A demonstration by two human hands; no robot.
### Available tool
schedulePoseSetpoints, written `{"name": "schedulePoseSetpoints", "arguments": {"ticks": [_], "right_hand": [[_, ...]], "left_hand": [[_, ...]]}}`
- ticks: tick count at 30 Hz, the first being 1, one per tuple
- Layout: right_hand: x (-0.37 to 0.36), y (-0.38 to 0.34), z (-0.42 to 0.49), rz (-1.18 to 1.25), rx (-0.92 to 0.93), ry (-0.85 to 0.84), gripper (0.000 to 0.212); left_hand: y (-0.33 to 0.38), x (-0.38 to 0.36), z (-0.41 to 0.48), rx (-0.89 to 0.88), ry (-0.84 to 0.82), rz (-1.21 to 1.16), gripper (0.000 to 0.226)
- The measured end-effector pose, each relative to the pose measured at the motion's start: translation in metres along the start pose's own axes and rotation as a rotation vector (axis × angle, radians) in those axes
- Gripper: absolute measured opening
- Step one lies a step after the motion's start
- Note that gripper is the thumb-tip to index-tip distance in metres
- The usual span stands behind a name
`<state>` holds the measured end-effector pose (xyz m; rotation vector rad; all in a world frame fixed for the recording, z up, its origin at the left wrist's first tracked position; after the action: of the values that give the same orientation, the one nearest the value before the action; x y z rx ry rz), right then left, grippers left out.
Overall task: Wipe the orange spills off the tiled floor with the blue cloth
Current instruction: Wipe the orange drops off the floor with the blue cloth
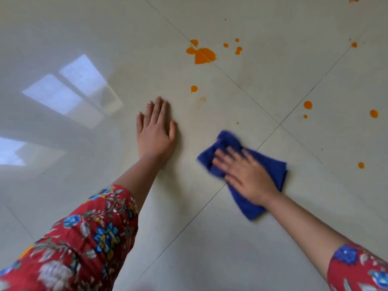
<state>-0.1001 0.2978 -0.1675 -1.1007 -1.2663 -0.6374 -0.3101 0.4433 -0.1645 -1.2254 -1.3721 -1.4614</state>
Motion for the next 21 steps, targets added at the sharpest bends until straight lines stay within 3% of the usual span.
{"name": "schedulePoseSetpoints", "arguments": {"ticks": [3, 5, 7, 10, 11, 12, 15, 17, 19, 21], "right_hand": [[0.025, 0.049, 0.028, 0.051, -0.390, 0.154, 0.051], [0.028, 0.044, 0.056, 0.040, -0.470, 0.202, 0.052], [0.022, 0.025, 0.072, 0.018, -0.358, 0.163, 0.052], [0.010, 0.001, 0.056, -0.021, 0.054, -0.019, 0.050], [0.012, 0.008, 0.051, -0.007, 0.116, -0.050, 0.049], [0.016, 0.022, 0.053, 0.014, 0.097, -0.040, 0.049], [0.036, 0.076, 0.086, 0.041, -0.285, 0.133, 0.050], [0.039, 0.079, 0.122, 0.039, -0.440, 0.186, 0.055], [0.035, 0.053, 0.149, 0.045, -0.379, 0.193, 0.055], [0.024, 0.021, 0.146, 0.038, -0.189, 0.146, 0.052]], "left_hand": [[0.001, 0.000, 0.001, 0.003, -0.013, 0.008, 0.059], [0.000, 0.000, 0.000, 0.000, -0.016, 0.006, 0.059], [-0.001, 0.000, 0.000, 0.005, -0.013, 0.004, 0.058], [0.000, -0.001, -0.001, 0.008, -0.009, 0.015, 0.058], [0.000, -0.002, 0.000, 0.013, -0.013, 0.020, 0.058], [0.000, -0.003, 0.000, 0.014, -0.018, 0.025, 0.058], [0.001, -0.004, -0.001, 0.010, -0.017, 0.032, 0.059], [0.000, -0.003, 0.000, 0.013, -0.008, 0.026, 0.059], [-0.001, -0.002, 0.000, 0.019, -0.003, 0.030, 0.059], [0.000, -0.001, 0.001, 0.017, -0.002, 0.031, 0.060]]}}
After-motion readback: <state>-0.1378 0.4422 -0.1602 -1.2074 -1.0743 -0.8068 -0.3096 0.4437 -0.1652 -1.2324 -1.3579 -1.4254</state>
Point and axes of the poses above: each hand's wrist, its own z-axis towards the middle knuckle, its own x-axis out of the back of the hand, y = z × x, the point moved 7 cm from there along z, towards the middle knuckle, and after that the axes turned 6 degrees about z, right-handed, at the moved point
